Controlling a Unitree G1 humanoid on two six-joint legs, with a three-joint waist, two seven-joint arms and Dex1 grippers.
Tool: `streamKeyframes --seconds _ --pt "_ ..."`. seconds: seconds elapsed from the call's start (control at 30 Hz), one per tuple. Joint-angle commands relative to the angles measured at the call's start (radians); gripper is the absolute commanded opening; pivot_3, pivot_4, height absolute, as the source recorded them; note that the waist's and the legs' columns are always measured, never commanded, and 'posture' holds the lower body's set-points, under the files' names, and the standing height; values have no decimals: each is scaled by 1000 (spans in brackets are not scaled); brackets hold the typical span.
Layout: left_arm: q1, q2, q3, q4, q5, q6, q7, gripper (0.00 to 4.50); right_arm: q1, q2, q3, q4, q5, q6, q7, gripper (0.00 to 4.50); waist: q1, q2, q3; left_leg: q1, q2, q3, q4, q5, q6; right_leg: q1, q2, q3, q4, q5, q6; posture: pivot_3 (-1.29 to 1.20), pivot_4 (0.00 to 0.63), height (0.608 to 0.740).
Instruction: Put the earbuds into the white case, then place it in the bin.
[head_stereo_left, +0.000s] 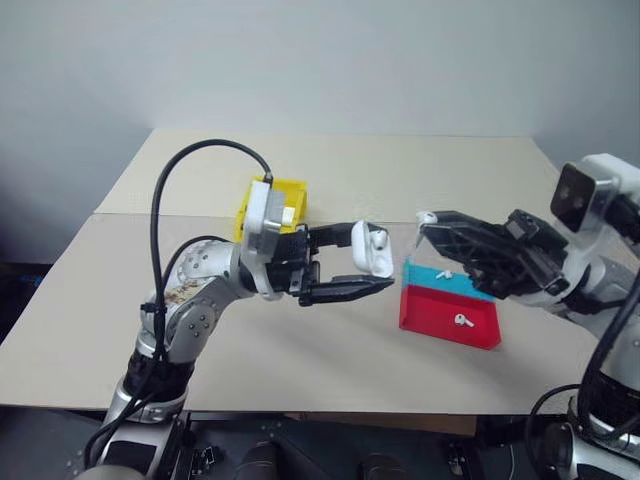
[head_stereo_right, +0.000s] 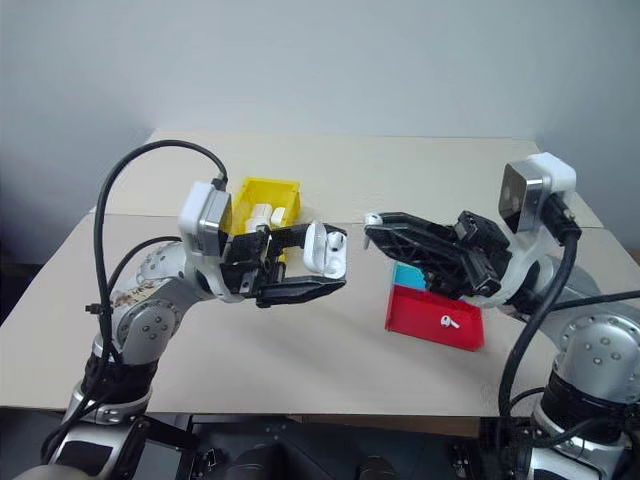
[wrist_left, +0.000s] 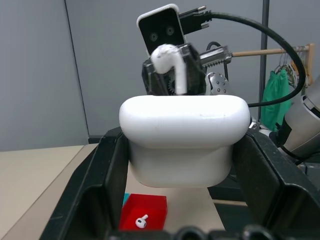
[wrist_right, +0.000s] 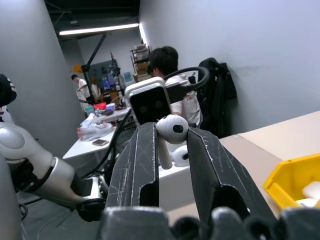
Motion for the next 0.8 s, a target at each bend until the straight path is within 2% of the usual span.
streamKeyframes --seconds 0.03,0.47,0.6,0.7,0.8 --pt "-17 -7 1 -14 -3 1 -11 2805 19 -24 29 -50 22 -48 -40 857 -2 0 0 0 0 0 0 0 0 0 0 0 0 0 0 0 150 740" --pt "12 -5 4 -45 1 37 20 2805 69 -82 137 -83 -17 -145 -55 857 -2 0 0 0 0 0 0 0 0 0 0 0 0 0 0 0 150 740" --pt "13 -6 5 -49 1 39 25 2805 83 -105 177 -95 -80 -178 -38 857 -2 0 0 0 0 0 0 0 0 0 0 0 0 0 0 0 150 740" --pt "13 -5 7 -51 1 40 26 2805 100 -126 202 -103 -129 -211 -15 1625 -2 0 0 0 0 0 0 0 0 0 0 0 -1 0 0 0 150 740" --pt "13 -4 8 -51 2 40 27 2805 114 -151 219 -110 -163 -240 18 2664 -2 0 0 0 0 0 0 0 0 0 0 0 -1 0 0 0 150 740"
